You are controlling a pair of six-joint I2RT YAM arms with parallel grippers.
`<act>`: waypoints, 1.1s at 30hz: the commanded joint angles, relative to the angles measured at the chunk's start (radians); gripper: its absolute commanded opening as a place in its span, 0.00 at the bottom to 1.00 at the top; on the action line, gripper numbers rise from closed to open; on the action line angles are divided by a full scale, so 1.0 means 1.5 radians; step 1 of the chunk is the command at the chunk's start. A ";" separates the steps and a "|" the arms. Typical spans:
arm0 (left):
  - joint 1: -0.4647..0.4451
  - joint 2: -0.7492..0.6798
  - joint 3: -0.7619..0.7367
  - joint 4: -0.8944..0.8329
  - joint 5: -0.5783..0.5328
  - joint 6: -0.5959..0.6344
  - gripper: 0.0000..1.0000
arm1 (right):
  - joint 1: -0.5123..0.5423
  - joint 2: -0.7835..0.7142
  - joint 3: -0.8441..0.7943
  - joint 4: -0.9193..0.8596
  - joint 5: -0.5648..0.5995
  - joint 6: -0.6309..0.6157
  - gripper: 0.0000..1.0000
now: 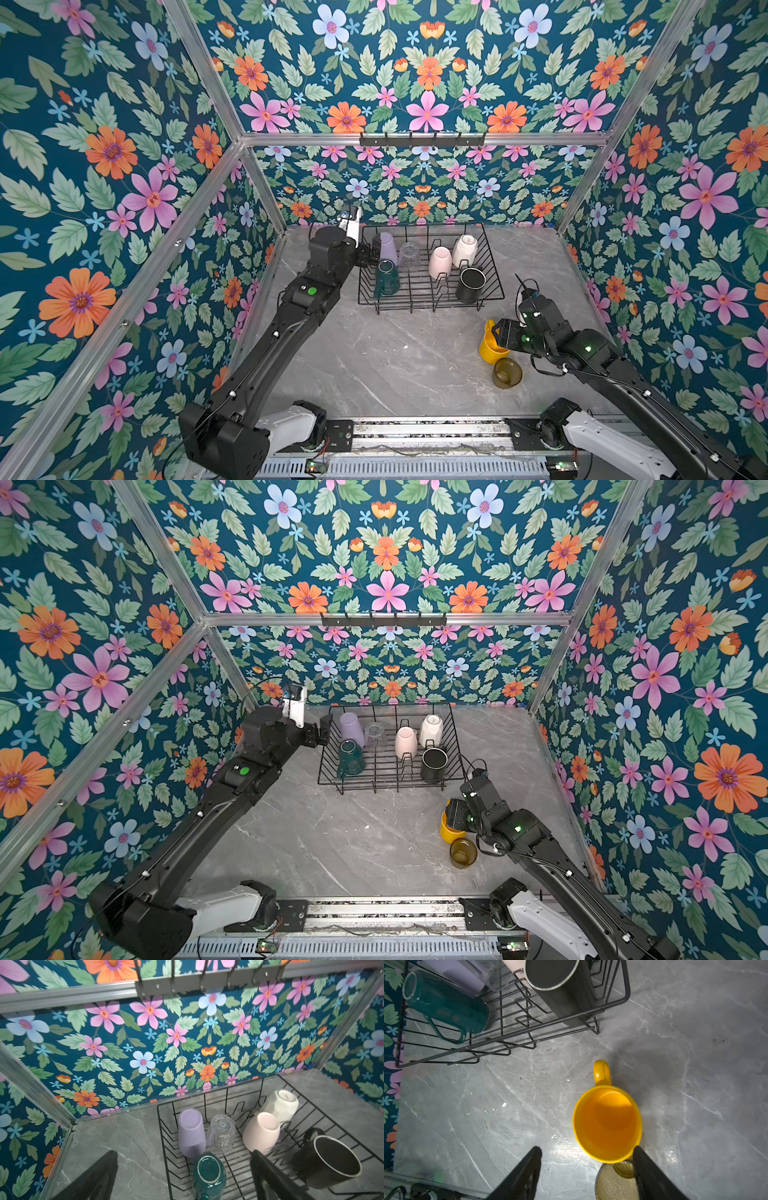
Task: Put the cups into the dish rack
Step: 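Open and raise the left gripper while the right gripper moves over the yellow mug, then grasp the yellow mug's rim with the right gripper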
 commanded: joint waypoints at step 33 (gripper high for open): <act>0.108 -0.096 -0.116 0.080 0.045 -0.062 1.00 | 0.092 0.318 0.058 0.042 0.046 -0.003 0.18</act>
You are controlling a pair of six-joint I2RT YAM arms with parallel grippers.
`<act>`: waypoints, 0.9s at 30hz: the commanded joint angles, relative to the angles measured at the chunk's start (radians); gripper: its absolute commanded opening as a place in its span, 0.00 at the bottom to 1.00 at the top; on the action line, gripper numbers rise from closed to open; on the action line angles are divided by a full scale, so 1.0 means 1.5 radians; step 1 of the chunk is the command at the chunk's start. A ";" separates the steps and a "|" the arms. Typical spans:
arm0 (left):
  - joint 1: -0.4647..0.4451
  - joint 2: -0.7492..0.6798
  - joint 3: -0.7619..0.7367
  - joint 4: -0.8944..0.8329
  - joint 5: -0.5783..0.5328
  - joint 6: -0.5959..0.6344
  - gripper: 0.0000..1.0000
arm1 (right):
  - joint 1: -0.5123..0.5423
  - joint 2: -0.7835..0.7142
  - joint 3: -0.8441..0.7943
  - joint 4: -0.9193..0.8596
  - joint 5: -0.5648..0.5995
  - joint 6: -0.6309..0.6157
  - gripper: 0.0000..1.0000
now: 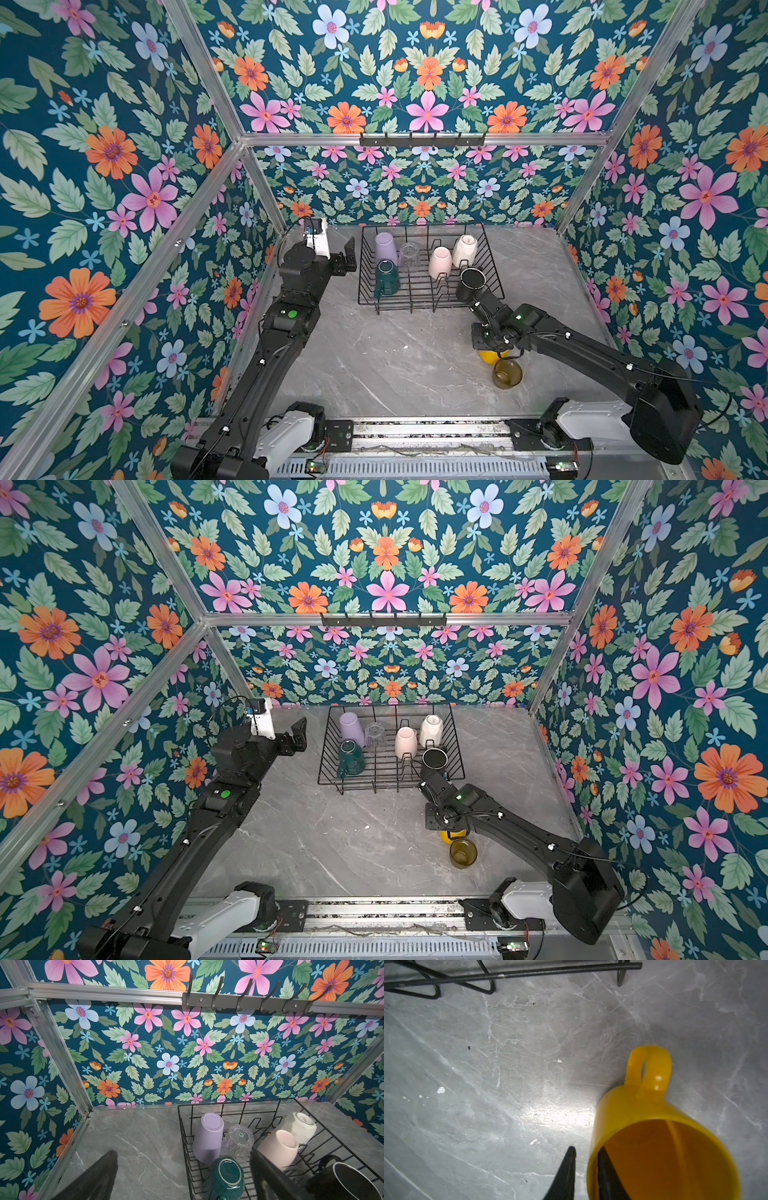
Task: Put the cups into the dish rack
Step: 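Grasp the yellow mug's rim with the right gripper, then lift the yellow mug with the right gripper while the left gripper reaches over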
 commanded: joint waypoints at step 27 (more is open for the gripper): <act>0.004 -0.012 -0.015 0.022 0.083 0.003 1.00 | 0.002 -0.162 0.055 0.085 -0.116 -0.009 0.00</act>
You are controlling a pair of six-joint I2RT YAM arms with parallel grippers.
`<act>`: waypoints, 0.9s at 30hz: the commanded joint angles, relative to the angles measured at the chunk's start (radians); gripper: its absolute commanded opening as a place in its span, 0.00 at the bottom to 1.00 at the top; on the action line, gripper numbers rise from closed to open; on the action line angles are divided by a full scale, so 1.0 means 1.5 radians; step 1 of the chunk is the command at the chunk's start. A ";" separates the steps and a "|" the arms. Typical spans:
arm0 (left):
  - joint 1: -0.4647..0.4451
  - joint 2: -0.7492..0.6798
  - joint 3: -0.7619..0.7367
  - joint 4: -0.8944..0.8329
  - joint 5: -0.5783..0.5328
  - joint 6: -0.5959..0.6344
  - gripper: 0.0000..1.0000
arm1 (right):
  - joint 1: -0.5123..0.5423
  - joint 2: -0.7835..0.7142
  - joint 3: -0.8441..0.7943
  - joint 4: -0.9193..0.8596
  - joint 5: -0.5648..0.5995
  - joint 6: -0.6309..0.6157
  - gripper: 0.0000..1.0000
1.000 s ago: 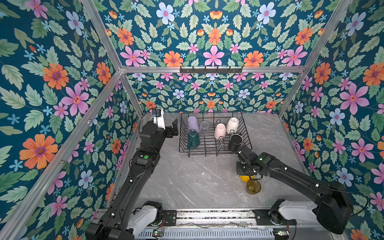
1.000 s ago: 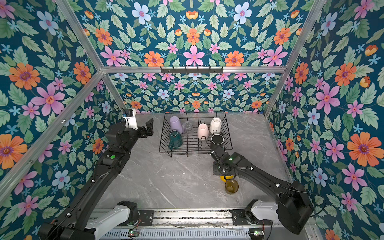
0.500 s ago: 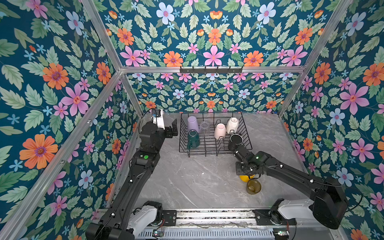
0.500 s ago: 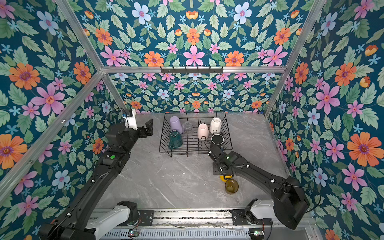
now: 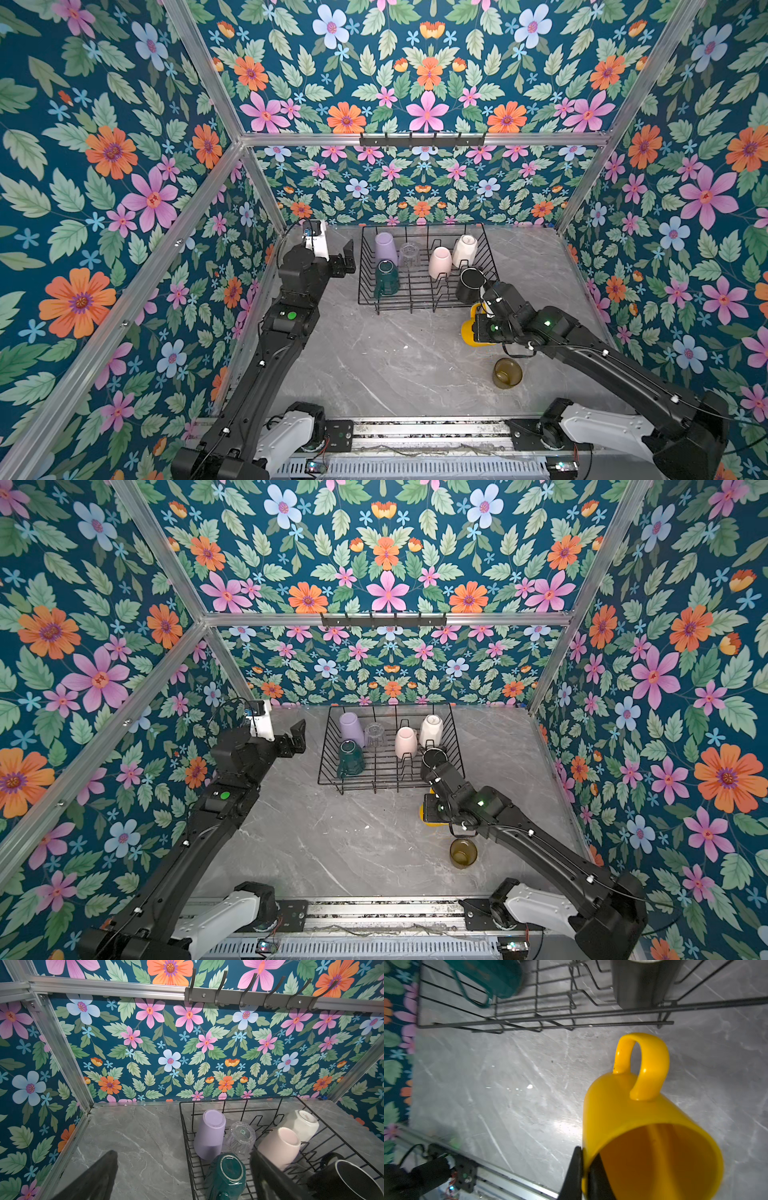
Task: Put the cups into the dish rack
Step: 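Lift the yellow mug with the right gripper while the left gripper reaches over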
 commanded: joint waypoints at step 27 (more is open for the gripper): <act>-0.004 0.011 -0.106 0.288 0.731 -0.192 1.00 | -0.144 -0.051 -0.016 0.575 -0.481 0.050 0.00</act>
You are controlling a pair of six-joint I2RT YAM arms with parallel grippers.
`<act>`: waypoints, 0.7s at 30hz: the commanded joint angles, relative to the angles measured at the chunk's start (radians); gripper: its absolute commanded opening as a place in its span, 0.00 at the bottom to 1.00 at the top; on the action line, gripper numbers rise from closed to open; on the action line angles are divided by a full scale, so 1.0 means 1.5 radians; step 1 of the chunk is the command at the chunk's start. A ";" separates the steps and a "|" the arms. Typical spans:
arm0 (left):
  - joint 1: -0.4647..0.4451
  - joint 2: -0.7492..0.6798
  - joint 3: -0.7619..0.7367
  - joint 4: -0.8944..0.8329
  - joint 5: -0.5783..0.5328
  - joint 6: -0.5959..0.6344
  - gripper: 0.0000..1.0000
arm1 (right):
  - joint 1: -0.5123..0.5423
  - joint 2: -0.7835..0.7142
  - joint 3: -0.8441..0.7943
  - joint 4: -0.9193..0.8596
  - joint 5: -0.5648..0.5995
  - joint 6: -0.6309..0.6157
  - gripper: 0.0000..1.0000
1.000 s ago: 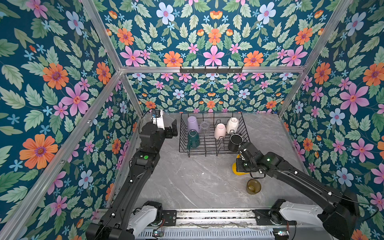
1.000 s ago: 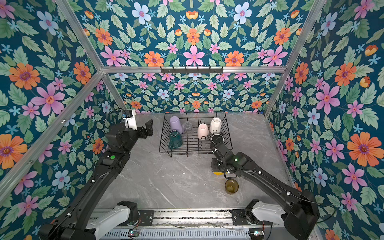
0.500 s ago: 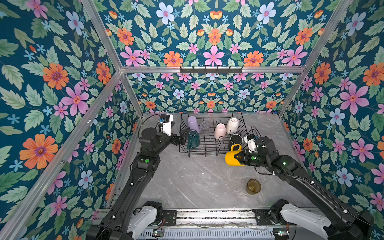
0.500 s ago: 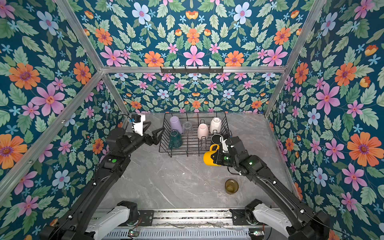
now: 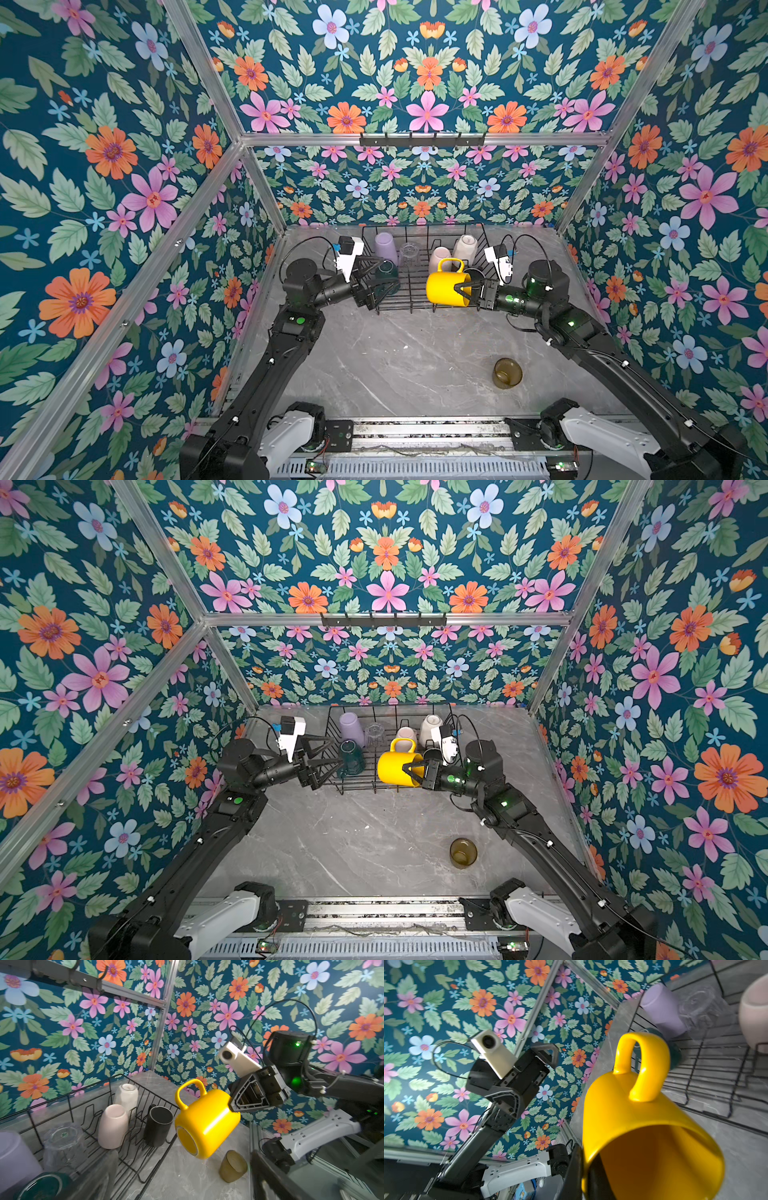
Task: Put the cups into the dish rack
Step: 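Lift the yellow mug with the right gripper while the left gripper reaches over, then grasp the yellow mug's base with the left gripper beside the right gripper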
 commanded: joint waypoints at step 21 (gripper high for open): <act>-0.016 0.007 -0.020 0.149 0.138 -0.106 1.00 | 0.094 0.090 0.099 0.193 -0.109 -0.156 0.00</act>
